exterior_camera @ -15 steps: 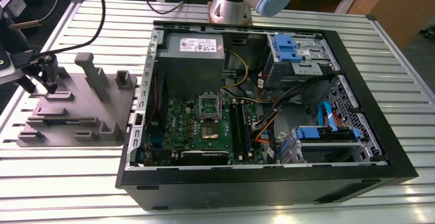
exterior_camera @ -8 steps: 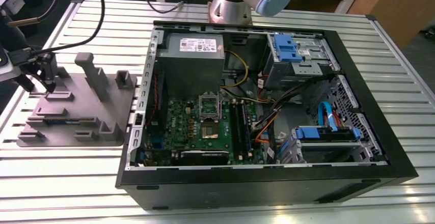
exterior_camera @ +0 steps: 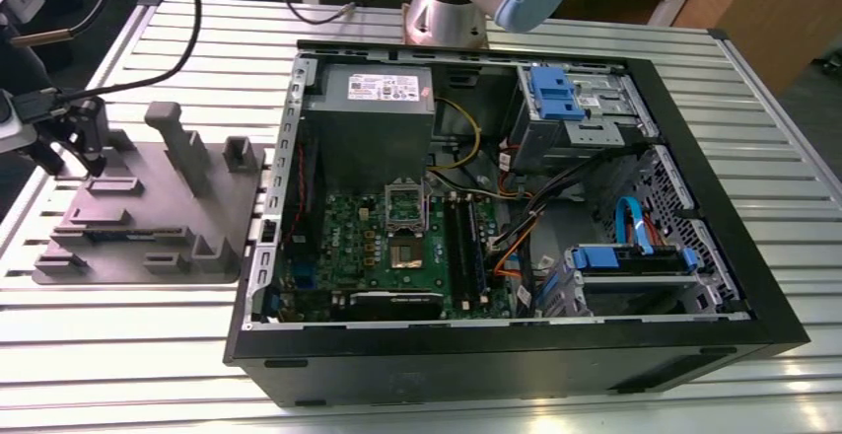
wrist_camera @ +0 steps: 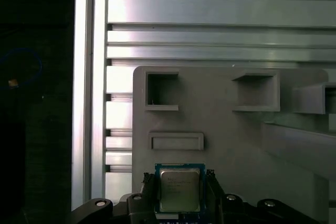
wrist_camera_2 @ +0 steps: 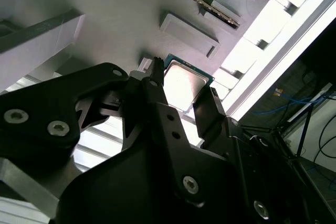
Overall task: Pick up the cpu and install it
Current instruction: 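Pick up the cpu and move it towards the insertion slot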
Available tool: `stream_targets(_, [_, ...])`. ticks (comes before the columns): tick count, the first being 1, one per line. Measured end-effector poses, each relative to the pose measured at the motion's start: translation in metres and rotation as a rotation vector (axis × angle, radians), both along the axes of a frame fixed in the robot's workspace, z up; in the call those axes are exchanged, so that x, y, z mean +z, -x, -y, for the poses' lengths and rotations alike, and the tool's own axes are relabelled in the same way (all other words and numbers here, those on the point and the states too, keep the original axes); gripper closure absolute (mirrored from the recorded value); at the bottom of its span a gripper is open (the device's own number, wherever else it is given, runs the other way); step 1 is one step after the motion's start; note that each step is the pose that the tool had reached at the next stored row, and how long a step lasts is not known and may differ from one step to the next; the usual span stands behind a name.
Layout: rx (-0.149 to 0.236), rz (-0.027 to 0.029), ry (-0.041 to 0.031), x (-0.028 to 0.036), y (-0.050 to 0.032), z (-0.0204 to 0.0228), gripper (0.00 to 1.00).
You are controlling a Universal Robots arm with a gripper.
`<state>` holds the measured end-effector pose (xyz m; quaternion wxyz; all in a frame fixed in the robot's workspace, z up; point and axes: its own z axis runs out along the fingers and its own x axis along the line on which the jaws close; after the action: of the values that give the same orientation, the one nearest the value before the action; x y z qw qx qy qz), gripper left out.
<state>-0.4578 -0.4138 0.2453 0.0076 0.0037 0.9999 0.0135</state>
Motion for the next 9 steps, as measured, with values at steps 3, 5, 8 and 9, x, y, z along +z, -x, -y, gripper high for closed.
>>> stream_targets(3, [0.000,-0.0001,0.0004,0.0028,0.0000,0.0000,0.53])
stream_targets(5, [0.000,-0.0001,0.0004,0.0054,0.0000,0.0000,0.53])
stream_targets(8, [0.000,-0.0001,0.0005,0.0125,0.0001,0.0000,0.53])
stream_targets(9, [0.000,0.0000,0.0004,0.0160,0.0000,0.0000,0.53])
